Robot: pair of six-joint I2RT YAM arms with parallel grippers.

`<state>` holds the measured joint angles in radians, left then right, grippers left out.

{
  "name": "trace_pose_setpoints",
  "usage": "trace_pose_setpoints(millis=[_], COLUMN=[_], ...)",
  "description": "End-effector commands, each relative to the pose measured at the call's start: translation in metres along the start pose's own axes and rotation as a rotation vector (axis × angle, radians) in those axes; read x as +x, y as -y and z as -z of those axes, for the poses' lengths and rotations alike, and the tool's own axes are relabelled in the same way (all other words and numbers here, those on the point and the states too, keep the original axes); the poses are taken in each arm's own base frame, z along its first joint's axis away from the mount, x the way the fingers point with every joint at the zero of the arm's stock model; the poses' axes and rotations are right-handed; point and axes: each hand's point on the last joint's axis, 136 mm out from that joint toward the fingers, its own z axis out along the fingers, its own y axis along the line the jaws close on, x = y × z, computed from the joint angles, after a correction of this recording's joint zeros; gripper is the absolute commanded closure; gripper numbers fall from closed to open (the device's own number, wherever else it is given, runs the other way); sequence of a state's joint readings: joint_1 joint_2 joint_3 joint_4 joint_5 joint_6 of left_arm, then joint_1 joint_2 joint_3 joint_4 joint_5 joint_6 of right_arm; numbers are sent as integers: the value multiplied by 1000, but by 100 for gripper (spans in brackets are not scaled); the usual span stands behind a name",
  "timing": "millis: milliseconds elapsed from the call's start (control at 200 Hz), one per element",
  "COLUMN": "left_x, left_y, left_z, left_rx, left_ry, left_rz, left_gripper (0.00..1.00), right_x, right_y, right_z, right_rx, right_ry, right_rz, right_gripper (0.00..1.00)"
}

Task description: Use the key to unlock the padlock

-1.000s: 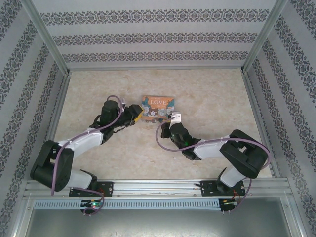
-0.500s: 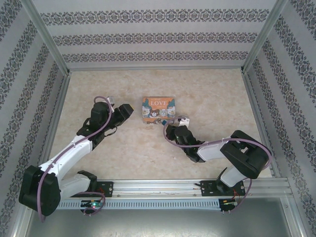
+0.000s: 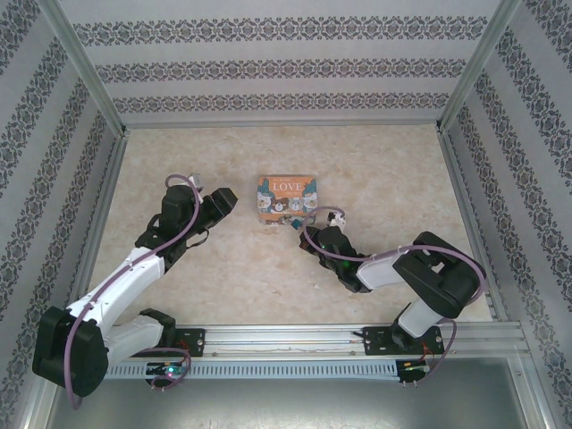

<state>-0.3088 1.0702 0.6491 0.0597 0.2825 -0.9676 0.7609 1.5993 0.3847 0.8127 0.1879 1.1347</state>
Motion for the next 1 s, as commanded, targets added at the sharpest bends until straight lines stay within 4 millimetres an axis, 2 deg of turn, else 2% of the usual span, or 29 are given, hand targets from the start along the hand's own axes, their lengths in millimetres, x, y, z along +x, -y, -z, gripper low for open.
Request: trace_pose_setpoints(millis=[0, 315, 405, 605, 730, 874, 994], left_x=[-15, -15, -15, -18, -20, -20, -21], left_y=[10, 5, 3, 2, 2, 0, -2], left_z=[7, 10, 13, 18, 19, 21, 23], left_rx=[11, -1, -6, -15, -17, -25, -29], left_ry=[43, 50, 57, 79, 87, 94, 100], left_rz=[-28, -18, -18, -21, -23, -24, -21], left_gripper=[47, 46, 46, 45, 41, 38, 37], right_x=[1, 8, 6, -1, -8, -17, -15], right_y=[1, 18, 22, 15, 8, -9, -16], right_z=[-2, -9, -6, 1, 9, 16, 14], right_rx=[-13, 34, 48, 50, 62, 29, -39], right_ry=[-13, -40, -25, -16, -23, -50, -130], right_rz=[-63, -114, -121, -46, 70, 220, 275], right_gripper=[100, 100, 91, 76, 61, 36, 16])
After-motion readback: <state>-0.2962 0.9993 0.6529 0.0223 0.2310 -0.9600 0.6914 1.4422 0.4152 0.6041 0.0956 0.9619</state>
